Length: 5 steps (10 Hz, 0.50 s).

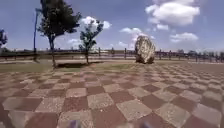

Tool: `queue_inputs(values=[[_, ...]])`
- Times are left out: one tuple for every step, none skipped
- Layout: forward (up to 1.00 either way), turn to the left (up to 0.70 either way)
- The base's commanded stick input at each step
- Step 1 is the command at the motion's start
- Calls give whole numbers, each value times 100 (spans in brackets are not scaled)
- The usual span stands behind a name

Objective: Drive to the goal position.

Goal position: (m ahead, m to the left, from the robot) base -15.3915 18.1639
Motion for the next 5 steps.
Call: queue_inputs(values=[[0, -45], [0, -45], [0, -45], [0, -45], [0, -45]])
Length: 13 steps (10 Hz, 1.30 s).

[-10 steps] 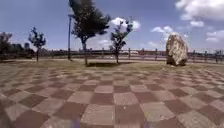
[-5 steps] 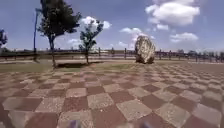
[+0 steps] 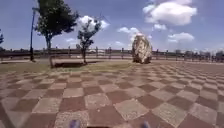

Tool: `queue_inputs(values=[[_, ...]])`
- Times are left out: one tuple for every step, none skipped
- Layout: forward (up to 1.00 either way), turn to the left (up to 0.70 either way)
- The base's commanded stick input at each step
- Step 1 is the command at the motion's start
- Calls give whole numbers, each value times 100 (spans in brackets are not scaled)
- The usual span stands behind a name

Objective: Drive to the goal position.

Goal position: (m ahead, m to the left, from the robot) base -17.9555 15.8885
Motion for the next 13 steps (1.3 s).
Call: queue_inputs(values=[[0, -45], [0, -45], [0, -45], [0, -45], [0, -45], [0, -45], [0, -45], [0, -45], [0, -45], [0, -45], [0, -45], [0, -45], [0, -45]])
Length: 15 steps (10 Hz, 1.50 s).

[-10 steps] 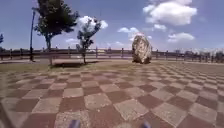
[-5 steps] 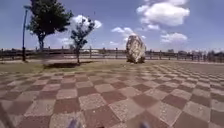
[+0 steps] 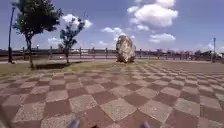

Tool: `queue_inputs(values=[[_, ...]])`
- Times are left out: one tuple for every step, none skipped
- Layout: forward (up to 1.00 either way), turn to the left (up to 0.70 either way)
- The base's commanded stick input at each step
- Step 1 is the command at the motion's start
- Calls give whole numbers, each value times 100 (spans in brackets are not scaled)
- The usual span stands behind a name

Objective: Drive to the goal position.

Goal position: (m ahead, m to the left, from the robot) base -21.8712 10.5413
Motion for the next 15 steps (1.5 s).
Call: queue_inputs(values=[[0, -45], [0, -45], [0, -45], [0, -45], [0, -45], [0, -45], [0, -45], [0, -45], [0, -45], [0, -45], [0, -45], [0, -45], [0, -45], [0, -45], [0, -45]])
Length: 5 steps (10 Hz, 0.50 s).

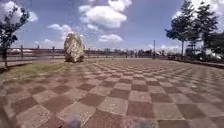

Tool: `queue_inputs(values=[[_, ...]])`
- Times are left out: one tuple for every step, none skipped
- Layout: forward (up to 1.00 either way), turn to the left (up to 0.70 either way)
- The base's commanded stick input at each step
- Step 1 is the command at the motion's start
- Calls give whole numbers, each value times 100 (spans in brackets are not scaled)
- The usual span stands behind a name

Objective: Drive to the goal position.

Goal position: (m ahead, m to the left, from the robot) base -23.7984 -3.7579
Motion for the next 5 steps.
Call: queue_inputs(values=[[0, -45], [0, -45], [0, -45], [0, -45], [0, -45]])
